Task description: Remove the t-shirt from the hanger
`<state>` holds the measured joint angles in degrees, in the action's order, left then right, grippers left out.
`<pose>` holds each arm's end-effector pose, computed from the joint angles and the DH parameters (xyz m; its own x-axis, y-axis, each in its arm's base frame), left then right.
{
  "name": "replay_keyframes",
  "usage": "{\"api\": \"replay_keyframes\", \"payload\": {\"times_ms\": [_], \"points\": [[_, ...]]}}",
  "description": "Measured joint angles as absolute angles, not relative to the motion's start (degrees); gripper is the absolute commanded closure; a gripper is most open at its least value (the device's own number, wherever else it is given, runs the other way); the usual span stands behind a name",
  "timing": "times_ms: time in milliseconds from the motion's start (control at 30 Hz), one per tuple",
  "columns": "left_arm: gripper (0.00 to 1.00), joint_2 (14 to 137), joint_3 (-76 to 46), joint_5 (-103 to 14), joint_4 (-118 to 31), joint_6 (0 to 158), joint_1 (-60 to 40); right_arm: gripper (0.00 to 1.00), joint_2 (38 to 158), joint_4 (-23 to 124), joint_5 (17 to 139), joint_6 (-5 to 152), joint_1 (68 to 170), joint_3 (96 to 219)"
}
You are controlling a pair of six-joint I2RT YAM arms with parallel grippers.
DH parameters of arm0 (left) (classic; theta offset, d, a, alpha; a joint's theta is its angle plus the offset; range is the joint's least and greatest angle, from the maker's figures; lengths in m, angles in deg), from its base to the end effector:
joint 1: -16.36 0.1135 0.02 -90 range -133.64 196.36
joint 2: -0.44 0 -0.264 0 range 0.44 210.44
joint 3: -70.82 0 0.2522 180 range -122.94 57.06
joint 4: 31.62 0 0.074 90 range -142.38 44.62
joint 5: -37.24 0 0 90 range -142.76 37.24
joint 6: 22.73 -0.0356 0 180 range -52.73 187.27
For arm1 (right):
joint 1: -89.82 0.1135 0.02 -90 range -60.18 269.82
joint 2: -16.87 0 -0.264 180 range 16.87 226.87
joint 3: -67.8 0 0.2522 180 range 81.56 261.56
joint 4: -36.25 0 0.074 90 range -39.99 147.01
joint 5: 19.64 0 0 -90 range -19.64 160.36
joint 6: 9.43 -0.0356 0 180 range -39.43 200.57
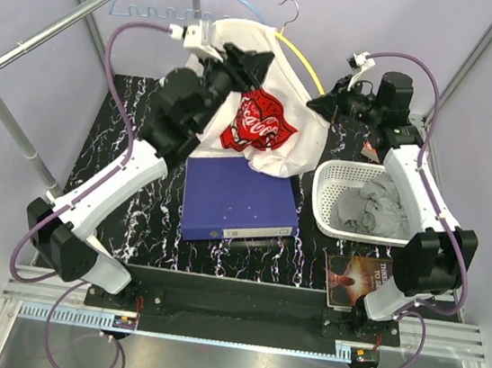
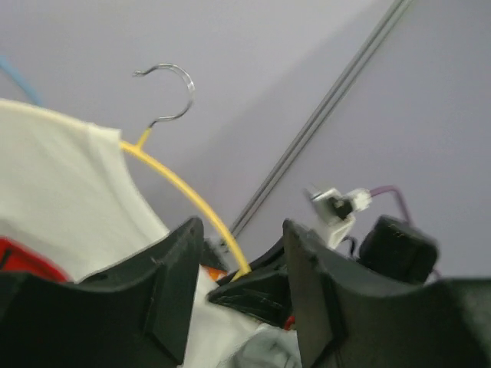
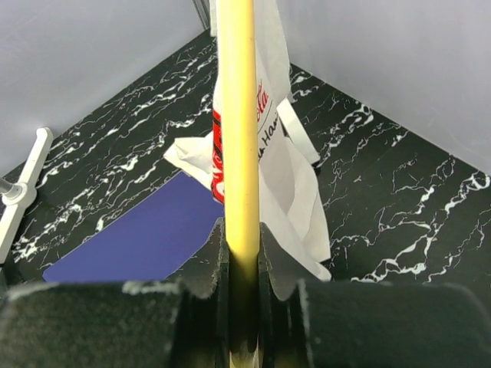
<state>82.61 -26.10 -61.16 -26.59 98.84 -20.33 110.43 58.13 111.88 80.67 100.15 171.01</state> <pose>0.2683 -0.1934 0.4762 -0.0205 -0.6306 -0.7759 0.5518 0.6400 -0.5348 0.3729 0.0920 0.3979 -0.2071 -0.0391 -0.9775 -0.7720 0.6204 0.1387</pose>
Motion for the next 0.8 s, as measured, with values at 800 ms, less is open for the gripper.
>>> {"api": "replay_keyframes", "payload": {"times_ms": [800], "points": [[0.25,98.12,-46.40,-65.25,-53.91,101.38,-18.45,1.00,104.59,59.75,115.05,82.68,100.17,169.85]]}}
